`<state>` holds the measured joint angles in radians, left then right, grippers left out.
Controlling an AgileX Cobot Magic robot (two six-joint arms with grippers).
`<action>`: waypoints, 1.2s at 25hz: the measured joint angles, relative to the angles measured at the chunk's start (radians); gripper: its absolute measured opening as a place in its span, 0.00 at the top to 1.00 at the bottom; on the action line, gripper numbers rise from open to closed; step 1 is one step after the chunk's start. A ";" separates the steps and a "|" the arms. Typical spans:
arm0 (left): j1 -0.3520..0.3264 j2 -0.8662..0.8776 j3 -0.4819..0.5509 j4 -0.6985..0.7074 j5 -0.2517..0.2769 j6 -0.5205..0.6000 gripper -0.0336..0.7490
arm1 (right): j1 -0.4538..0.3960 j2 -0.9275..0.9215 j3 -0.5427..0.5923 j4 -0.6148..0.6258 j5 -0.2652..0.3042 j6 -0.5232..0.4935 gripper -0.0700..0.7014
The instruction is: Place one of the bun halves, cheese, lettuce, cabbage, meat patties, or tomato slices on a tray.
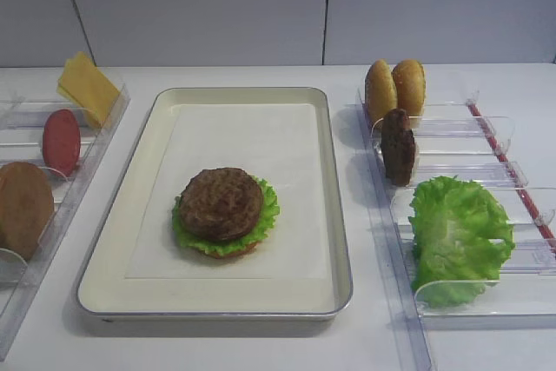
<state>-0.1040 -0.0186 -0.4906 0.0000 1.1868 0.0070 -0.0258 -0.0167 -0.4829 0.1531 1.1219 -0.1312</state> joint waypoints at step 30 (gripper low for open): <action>0.000 0.000 0.000 0.000 0.000 0.000 0.66 | 0.000 0.000 0.000 0.000 0.000 0.000 0.57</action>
<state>-0.1040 -0.0186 -0.4906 0.0000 1.1868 0.0070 -0.0258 -0.0167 -0.4829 0.1531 1.1219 -0.1312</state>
